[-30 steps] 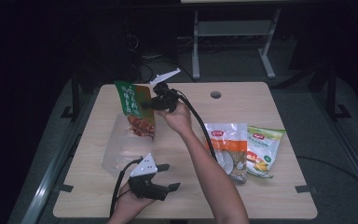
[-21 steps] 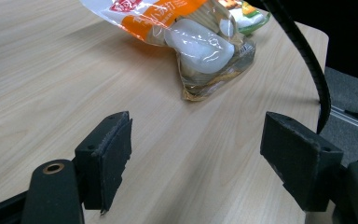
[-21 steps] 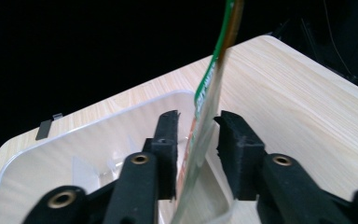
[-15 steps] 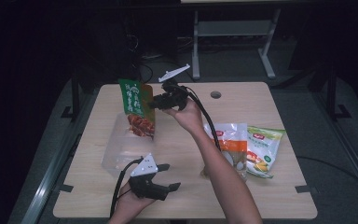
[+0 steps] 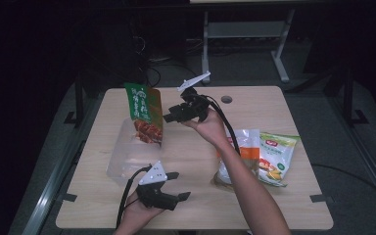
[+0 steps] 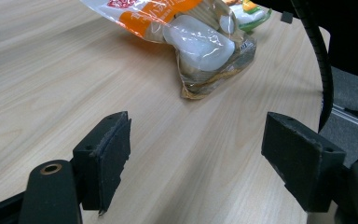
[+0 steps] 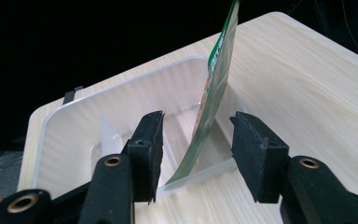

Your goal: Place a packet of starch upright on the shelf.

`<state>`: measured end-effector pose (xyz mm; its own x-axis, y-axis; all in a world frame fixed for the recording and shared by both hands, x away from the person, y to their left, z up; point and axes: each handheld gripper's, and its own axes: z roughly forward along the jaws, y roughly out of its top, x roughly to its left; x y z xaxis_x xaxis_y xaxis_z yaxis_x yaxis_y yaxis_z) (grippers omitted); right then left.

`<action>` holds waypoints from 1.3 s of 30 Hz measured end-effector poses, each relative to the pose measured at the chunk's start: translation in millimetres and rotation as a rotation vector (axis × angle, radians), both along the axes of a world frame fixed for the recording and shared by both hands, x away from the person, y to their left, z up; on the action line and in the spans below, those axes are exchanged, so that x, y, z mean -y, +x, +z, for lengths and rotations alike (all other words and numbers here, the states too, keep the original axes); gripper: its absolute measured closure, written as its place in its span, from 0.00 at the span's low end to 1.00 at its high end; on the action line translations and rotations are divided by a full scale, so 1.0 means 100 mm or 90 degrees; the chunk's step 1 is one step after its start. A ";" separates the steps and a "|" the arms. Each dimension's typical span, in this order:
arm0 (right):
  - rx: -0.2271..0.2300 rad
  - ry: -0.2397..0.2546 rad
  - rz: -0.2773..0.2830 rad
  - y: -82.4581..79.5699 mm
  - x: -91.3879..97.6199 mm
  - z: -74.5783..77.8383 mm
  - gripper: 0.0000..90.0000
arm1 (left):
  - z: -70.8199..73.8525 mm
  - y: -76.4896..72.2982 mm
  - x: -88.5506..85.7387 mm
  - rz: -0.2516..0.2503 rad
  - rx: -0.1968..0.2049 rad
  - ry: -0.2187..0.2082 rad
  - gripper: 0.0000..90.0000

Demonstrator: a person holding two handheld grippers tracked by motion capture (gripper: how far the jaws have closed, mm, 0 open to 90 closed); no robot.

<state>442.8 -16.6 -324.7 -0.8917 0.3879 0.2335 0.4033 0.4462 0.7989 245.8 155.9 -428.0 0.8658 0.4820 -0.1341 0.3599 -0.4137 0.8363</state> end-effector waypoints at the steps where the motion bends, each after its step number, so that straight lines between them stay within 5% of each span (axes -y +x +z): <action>1: -0.002 -0.002 0.003 -0.02 0.04 0.01 0.57 | 0.00 0.00 0.00 -0.001 0.000 0.004 0.26; 39: -0.052 -0.034 -0.055 -0.44 1.03 -0.21 0.52 | -0.02 0.00 0.04 -0.009 0.004 0.012 0.26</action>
